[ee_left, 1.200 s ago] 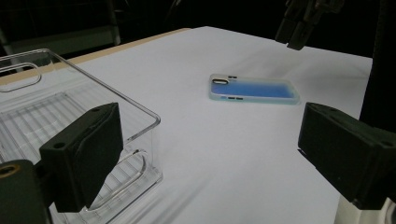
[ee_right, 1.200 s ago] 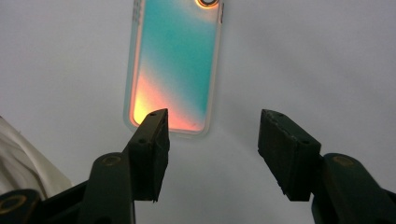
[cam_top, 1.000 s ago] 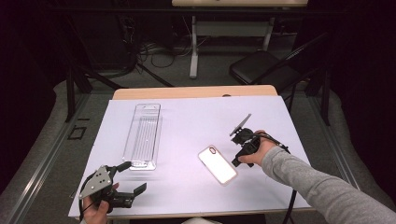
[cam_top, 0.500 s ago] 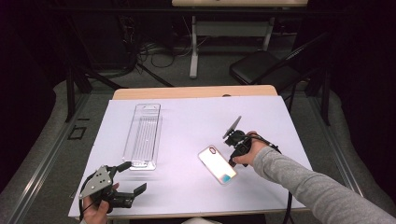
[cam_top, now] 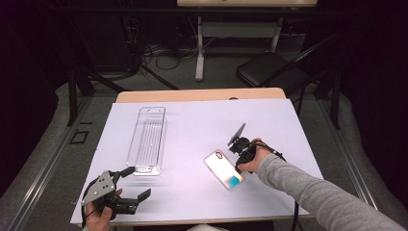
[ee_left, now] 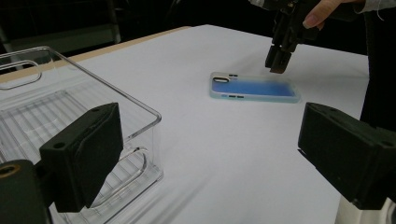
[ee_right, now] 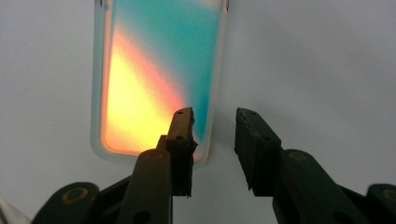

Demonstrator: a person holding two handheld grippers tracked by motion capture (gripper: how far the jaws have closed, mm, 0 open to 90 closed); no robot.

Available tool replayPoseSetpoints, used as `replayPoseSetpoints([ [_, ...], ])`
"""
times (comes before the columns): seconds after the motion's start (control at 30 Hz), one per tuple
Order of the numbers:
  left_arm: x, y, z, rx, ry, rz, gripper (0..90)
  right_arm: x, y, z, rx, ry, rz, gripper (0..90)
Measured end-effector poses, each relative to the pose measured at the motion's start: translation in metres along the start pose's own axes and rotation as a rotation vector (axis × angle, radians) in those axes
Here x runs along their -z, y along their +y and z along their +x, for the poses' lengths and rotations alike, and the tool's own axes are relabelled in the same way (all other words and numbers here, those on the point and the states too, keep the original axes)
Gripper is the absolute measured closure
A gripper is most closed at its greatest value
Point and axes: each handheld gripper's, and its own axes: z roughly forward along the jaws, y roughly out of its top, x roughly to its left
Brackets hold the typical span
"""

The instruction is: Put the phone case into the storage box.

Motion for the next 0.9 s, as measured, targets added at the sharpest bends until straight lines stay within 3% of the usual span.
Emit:
replayPoseSetpoints([
  [0.07,0.0,0.0,0.0,-0.002,0.0,0.002,7.1,-0.005,-0.001,0.001,-0.006,0.009,-0.02,68.0],
  [0.2,0.0,0.0,0.0,-0.001,0.0,0.004,7.0,-0.007,0.0,0.002,0.008,-0.002,0.01,66.9],
  [0.23,0.0,0.0,0.0,-0.001,-0.002,0.002,7.1,-0.01,-0.001,0.003,0.0,0.002,-0.021,66.5],
  [0.33,0.0,0.0,0.0,-0.001,-0.001,0.005,7.1,-0.012,-0.001,0.004,-0.012,0.0,-0.041,67.7],
  [0.4,0.0,0.0,0.0,-0.001,-0.003,0.007,7.1,-0.009,0.001,0.003,0.007,-0.005,0.029,69.3],
  [0.47,0.0,0.0,0.0,-0.001,-0.004,0.006,7.1,-0.012,0.0,0.004,0.0,0.0,-0.001,70.1],
  [0.9,-0.001,0.0,0.0,-0.001,-0.002,0.006,7.0,-0.015,0.0,0.003,-0.01,0.0,0.036,77.8],
])
